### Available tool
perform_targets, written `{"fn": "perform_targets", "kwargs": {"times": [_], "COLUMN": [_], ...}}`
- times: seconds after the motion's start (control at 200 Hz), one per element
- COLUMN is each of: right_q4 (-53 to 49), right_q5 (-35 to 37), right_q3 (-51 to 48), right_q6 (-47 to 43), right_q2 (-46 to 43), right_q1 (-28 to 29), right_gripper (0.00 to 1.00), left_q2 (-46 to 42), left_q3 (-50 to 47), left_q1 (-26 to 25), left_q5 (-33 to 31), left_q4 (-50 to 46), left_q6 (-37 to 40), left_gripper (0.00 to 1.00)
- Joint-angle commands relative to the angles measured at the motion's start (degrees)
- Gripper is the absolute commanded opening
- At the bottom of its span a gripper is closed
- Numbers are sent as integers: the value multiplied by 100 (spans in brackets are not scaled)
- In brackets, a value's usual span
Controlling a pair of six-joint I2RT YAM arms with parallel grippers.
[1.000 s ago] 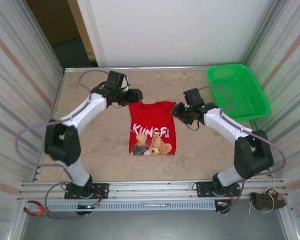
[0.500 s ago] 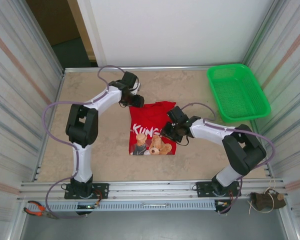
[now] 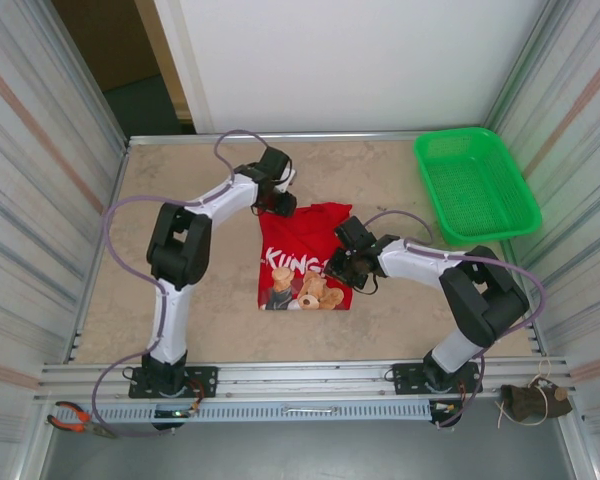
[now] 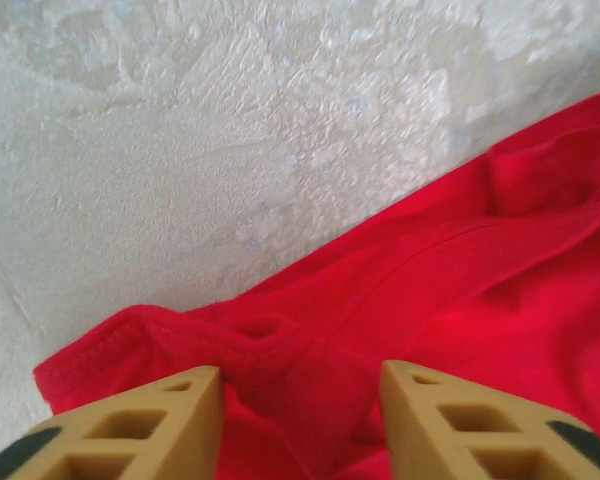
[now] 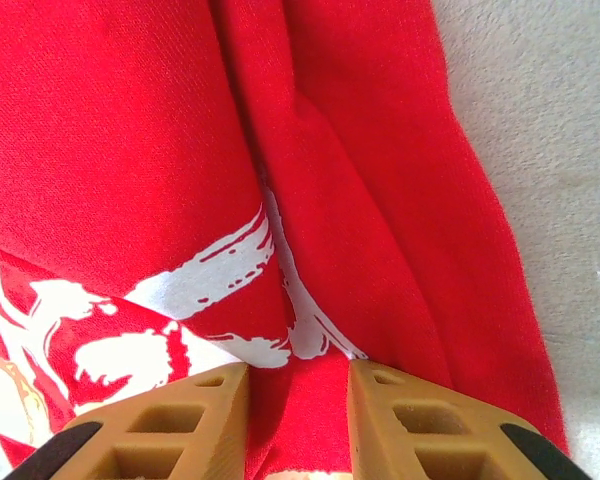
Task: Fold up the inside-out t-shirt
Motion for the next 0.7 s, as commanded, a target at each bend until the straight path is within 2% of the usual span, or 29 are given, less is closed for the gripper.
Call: {"fn": "perform_targets", "kwargs": {"times": [0.0, 0.055, 0.205, 0.416, 0.641, 0.696], "right_q4": [-175, -241, -452, -597, -707, -754], "right_q5": [209, 242, 317, 375, 427, 435], "right_q3": [-79, -79, -77, -61, 8, 43], "right_q6": [167, 190, 244, 524, 566, 578], "right_q2": [147, 185, 258, 358, 445, 465], "right_q1": [41, 50, 50, 65, 101, 109], "right_gripper": [30, 30, 29, 29, 29, 28], "left_q2": [184, 264, 86, -230, 85, 223], "left_q3": [325, 500, 651, 353, 441, 600], "left_q1": [13, 26, 123, 670, 972, 993], "left_q5": [-176, -260, -259, 609, 960, 1134], "left_q4": [-108, -197, -242, 104, 46, -41], "left_q6": [140, 134, -247, -1239, -1459, -1452], "left_gripper": [21, 0, 0, 0, 0, 19]}}
